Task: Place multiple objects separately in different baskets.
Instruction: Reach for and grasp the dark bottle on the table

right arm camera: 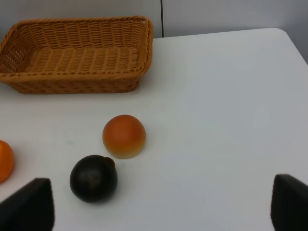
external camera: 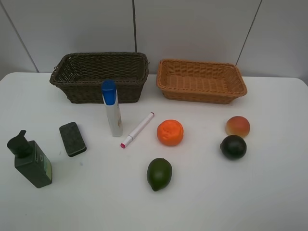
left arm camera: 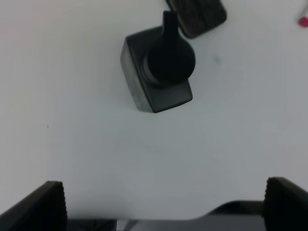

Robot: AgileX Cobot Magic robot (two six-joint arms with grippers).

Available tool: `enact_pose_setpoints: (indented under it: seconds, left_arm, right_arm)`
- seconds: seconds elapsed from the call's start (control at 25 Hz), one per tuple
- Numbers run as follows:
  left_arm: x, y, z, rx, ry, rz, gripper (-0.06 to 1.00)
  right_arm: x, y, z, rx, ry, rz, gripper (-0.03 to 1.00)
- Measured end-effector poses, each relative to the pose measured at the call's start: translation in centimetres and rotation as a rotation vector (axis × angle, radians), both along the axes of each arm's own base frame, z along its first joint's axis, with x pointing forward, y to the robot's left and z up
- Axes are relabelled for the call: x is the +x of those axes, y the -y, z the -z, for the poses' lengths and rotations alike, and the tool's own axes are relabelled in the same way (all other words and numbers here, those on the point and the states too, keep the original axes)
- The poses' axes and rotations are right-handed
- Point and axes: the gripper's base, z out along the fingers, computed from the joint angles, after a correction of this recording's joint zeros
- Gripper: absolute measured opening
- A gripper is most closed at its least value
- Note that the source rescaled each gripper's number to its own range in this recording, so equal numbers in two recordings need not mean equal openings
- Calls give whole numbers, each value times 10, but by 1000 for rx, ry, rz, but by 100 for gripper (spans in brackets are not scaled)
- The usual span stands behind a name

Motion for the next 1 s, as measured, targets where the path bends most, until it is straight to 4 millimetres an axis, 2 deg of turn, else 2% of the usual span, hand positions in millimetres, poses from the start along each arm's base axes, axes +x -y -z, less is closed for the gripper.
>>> enact_pose_setpoints:
  seconds: [0.2,0.4,0.72,1.0]
  left_arm:
    - [47,2,23,3,-258,-36,100]
    - [74,8,52,11,-360,-44,100]
    - [93,28,76,37,-381,-20,100]
    - [98,23,83,119,-365,-30,100]
  right_arm:
    - [0,0,0,0,0,0,100]
    - [0,0,0,0,0,0,100]
    - [0,0,0,0,0,0,100]
    - [0,0,0,0,0,0,100]
